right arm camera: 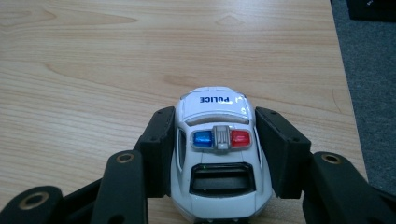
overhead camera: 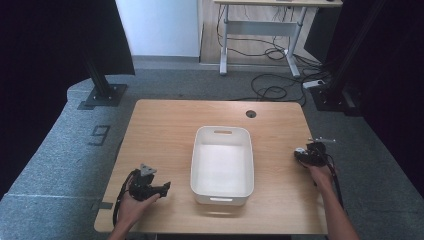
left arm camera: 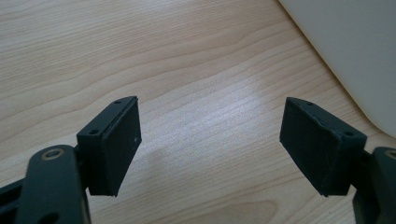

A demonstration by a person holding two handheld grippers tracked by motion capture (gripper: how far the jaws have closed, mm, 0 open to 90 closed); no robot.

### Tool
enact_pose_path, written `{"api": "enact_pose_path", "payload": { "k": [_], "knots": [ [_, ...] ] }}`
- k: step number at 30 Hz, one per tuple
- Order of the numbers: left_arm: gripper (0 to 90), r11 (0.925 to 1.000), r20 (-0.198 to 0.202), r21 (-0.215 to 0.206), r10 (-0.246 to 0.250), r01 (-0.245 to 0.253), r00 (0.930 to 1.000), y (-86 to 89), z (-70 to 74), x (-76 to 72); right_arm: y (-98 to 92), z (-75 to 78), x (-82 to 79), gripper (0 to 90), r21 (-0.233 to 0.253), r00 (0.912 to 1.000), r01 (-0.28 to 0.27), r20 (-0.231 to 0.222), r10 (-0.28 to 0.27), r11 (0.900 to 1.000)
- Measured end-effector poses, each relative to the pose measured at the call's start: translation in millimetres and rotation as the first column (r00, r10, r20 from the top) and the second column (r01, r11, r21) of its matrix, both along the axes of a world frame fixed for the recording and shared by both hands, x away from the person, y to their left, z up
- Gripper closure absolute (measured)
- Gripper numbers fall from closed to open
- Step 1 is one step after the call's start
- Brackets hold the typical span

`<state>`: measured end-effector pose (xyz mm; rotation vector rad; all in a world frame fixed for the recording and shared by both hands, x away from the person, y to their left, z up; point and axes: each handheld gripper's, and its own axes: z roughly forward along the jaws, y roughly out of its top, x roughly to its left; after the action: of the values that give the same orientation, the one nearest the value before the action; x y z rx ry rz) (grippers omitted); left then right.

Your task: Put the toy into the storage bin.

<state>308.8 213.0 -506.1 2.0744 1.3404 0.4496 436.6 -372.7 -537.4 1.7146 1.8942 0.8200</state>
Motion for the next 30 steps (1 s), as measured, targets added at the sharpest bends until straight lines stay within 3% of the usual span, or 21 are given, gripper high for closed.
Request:
{"api": "enact_pose_path", "payload": {
  "k": [11,16,21,30],
  "knots": [
    [21.3,1.0,0.006,-0.003,-0.001,0.001,1.0,0.6,1.4,-1.2,-3.2,14.2,-11.9,49.9,0.04,0.9992,0.014,0.037,-0.016,0.999],
    [21.3,1.0,0.003,-0.001,0.0,0.0,1.0,0.6,1.3,-1.2,-4.8,20.8,-16.6,49.9,0.084,0.9983,0.033,0.046,-0.037,0.996],
    [21.4,1.0,0.002,-0.002,0.003,-0.003,1.0,0.9,1.3,-1.8,-3.7,26.4,-19.8,49.9,0.077,0.998,0.026,0.056,-0.03,0.997],
    [21.4,1.0,0.004,-0.005,0.004,-0.004,1.0,1.8,1.9,-2.1,4.2,40.1,-30.3,49.9,0.105,0.9963,-0.007,0.086,-0.002,0.994]
  ]
}}
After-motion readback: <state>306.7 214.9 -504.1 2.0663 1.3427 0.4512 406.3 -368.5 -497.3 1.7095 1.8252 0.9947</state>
